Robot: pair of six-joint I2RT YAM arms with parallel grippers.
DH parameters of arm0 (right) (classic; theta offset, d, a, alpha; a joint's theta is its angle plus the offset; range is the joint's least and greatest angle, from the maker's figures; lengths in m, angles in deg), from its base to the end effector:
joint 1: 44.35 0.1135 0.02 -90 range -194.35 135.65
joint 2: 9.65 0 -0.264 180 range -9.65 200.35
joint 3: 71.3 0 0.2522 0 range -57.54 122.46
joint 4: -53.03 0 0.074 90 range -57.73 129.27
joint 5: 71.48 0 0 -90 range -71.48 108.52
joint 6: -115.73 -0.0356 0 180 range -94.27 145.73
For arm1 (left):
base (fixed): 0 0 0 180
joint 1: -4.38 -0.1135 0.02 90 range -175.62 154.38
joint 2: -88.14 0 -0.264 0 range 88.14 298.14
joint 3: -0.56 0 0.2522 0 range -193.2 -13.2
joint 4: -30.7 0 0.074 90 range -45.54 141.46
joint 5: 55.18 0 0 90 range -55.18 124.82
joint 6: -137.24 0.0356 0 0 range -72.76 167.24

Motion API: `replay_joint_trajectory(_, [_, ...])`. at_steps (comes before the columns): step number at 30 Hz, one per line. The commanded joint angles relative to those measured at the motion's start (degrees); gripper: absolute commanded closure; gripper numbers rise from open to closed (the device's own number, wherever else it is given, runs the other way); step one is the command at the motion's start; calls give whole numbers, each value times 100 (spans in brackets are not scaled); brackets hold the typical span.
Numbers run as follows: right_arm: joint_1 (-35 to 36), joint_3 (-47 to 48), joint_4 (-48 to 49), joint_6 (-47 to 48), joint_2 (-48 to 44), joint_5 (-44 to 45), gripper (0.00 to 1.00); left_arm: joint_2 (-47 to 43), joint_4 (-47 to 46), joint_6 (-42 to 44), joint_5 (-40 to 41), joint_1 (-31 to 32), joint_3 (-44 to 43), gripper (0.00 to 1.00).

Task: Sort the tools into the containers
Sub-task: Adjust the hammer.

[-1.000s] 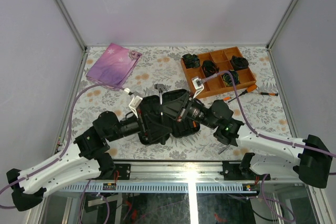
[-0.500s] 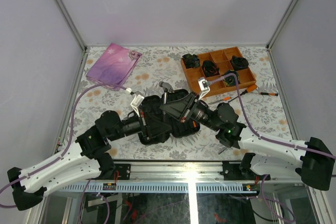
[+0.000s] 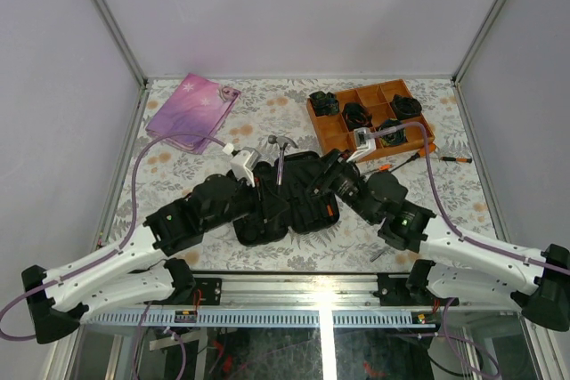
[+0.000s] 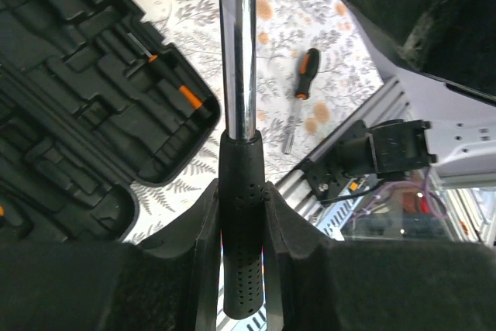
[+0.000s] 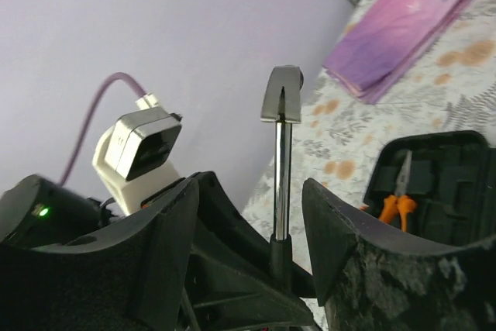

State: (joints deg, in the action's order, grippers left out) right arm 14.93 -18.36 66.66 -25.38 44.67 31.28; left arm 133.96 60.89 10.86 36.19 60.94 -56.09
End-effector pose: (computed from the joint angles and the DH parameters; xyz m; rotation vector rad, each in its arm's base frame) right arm 0.1214 0.1889 0.3449 0.1013 1.5203 1.4408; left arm 0.1038 -0.1557 0.3139 0.3435 2.0302 -1.0408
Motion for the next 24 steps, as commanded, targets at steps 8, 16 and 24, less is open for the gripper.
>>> replay_joint_trajectory(8, [365, 1337, -1585, 216, 912, 1631, 40, 270, 31, 228, 452, 6, -384, 100])
replay_joint_trajectory(16, [356, 1821, -2028, 60, 1544, 1569, 44, 235, -85, 228, 288, 7, -278, 100])
replay_joint_trajectory(24, [359, 2251, -2262, 28, 2112, 1348, 72, 271, -113, 228, 225, 18, -278, 100])
